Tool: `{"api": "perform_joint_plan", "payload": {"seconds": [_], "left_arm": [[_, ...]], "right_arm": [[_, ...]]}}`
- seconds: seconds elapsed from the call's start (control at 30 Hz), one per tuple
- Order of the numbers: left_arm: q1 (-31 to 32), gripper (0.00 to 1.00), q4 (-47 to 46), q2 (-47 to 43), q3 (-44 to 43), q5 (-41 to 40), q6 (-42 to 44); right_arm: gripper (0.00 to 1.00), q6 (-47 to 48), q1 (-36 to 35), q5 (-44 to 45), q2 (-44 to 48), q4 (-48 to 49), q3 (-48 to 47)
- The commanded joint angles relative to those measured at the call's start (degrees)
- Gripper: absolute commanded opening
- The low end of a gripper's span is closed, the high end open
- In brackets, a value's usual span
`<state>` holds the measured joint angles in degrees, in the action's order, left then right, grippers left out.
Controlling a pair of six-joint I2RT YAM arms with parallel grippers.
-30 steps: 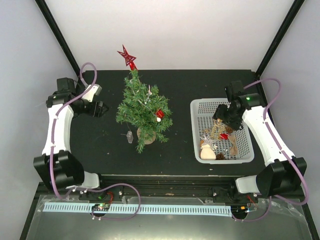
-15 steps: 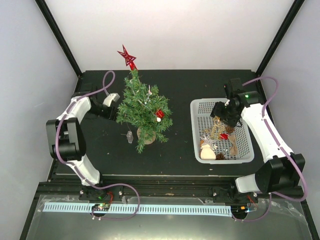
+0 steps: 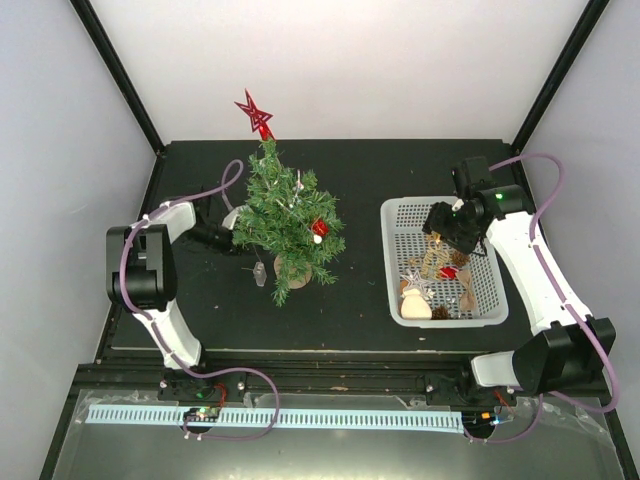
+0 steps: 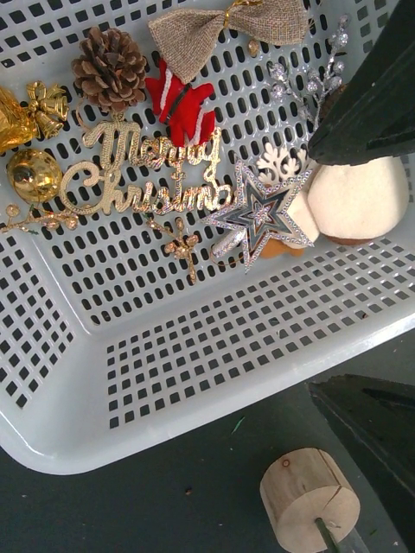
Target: Decorate the small christmas tree
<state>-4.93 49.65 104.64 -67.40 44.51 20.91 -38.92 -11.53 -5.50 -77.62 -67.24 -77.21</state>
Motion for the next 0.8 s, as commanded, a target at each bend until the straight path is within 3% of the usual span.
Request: {"api": "perform_joint_plan", "payload": {"seconds": [0.0, 0.47, 0.77], "left_arm": [[2.07, 0.71, 0.52, 0.06, 2.61, 3.29, 0.92], [7.09, 0.7, 2.43, 3.12, 4.14, 5.99, 2.31], [8.42, 0.55, 6.67, 6.11, 2.1, 8.52, 4.71]], "right_arm": [[0.68, -0.04, -0.15, -0.39, 1.12, 0.44, -0.47], [0.67, -0.31, -0.24, -0.19, 3.48, -0.14, 0.32], [0.66, -1.86, -0.25, 0.29, 6.82, 0.09, 3.34]]}}
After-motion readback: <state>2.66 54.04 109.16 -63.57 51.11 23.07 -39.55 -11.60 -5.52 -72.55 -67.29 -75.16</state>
